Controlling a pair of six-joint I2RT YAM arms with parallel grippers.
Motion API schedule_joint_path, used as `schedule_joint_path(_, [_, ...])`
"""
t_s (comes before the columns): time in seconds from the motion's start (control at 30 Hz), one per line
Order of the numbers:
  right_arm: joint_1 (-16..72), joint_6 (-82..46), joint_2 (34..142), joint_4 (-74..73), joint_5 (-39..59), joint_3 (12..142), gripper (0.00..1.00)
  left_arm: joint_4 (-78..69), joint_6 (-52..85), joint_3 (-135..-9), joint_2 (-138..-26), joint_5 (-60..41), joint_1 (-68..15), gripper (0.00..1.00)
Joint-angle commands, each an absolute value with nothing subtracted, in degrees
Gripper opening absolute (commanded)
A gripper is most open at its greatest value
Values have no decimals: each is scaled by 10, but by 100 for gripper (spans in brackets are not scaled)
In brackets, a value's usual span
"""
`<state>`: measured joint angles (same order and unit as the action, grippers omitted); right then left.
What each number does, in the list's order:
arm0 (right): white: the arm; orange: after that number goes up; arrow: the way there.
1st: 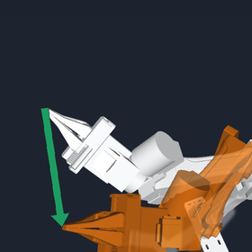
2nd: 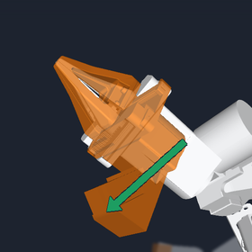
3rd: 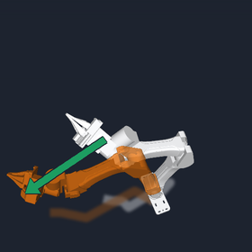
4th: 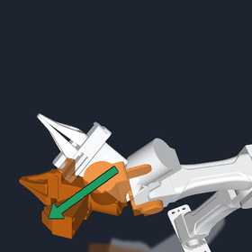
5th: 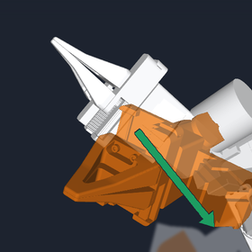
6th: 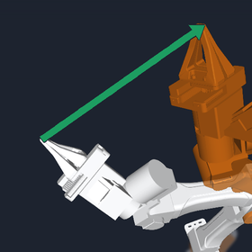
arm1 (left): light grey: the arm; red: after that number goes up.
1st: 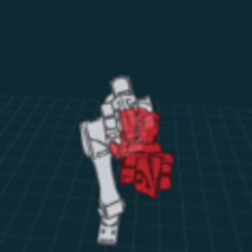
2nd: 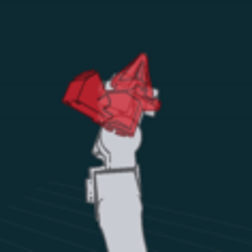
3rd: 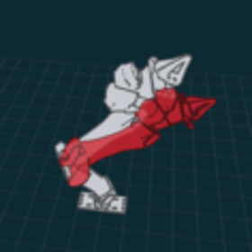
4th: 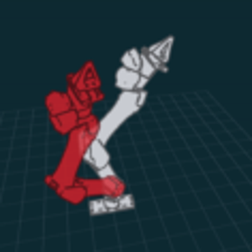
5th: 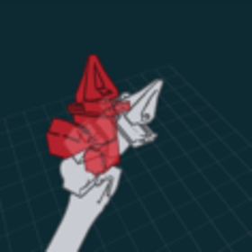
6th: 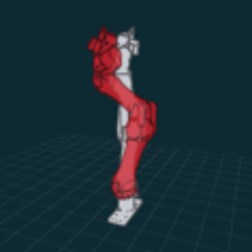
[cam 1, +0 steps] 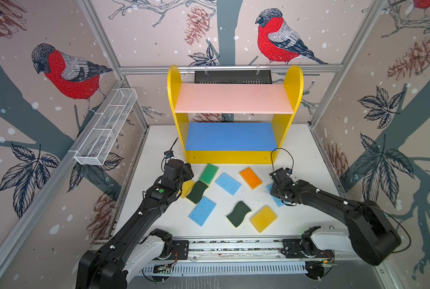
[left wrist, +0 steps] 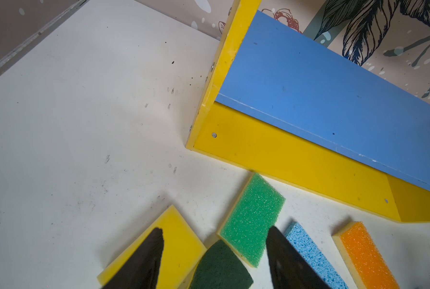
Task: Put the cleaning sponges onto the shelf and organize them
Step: 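Align the open right gripper above the light blue sponge nearest the shelf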
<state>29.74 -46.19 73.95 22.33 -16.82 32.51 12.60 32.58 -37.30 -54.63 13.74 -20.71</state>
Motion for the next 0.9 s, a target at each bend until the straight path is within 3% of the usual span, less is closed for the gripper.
schedule_joint_path(0.0, [264,-456,727,190,-167,317,38,109,325,-377,-551,139,-211,66])
schedule_joint_path(0.33, [177,-430,725,147,-111,321,38,105,323,-391,-566,141,-222,66])
schedule_joint_path(0.73, [179,-428,696,172,-101,328,37,124,314,-398,-540,156,-226,65])
schedule_joint_path(0.87, [179,-425,657,208,-115,327,43,121,314,-391,-538,163,-226,67])
